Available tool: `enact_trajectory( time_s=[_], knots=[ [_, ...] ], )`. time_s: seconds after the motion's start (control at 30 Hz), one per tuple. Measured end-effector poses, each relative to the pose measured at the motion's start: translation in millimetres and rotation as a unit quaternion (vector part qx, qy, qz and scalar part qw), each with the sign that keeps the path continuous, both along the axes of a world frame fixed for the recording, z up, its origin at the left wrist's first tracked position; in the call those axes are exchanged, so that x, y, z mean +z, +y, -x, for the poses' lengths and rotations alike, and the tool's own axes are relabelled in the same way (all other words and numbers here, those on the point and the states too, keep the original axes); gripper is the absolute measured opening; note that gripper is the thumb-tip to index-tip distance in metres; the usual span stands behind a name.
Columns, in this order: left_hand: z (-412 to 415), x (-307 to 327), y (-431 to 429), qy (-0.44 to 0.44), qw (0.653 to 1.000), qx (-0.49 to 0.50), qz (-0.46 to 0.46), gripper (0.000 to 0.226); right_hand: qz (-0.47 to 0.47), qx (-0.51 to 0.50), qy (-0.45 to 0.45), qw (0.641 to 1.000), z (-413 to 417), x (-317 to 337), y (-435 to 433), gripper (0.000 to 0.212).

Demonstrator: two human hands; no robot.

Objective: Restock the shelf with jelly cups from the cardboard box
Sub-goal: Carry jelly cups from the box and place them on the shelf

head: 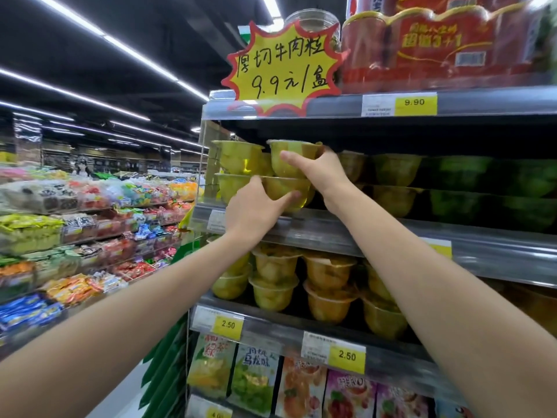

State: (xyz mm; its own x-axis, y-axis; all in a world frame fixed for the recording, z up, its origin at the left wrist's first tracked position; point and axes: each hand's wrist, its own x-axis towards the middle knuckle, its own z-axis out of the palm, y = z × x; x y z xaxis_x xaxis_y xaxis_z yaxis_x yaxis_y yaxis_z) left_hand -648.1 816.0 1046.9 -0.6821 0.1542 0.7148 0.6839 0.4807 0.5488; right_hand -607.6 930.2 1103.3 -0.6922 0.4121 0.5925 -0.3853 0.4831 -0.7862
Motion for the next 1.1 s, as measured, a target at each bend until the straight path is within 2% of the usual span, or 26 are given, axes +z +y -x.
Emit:
enact_trajectory(
  time_s=[0.3, 0.47, 0.7, 0.93, 1.1],
  knots=[
    [1, -3, -6, 0.030, 0.999, 0.009, 0.020, 0.059, -0.018, -0.011, -0.001, 1.000, 6, -5, -2, 0.077],
    [-1, -5, -13, 0.039, 0.999, -0.003, 0.019, 0.069, -0.028, -0.016, -0.007, 0.999, 1, -7, -2, 0.079],
    [-10, -6, -24, 0.034, 0.999, -0.019, 0.035, 0.076, -0.084, -0.077, -0.017, 0.993, -20, -13, -3, 0.086],
    [-26, -17, -31, 0.075, 0.995, -0.002, 0.073, 0.079, -0.180, -0.168, -0.035, 0.969, -65, -34, -8, 0.078],
    [-46, -37, -34, 0.114, 0.983, -0.002, 0.140, 0.080, -0.295, -0.236, -0.065, 0.924, -101, -62, -10, 0.074]
  ],
)
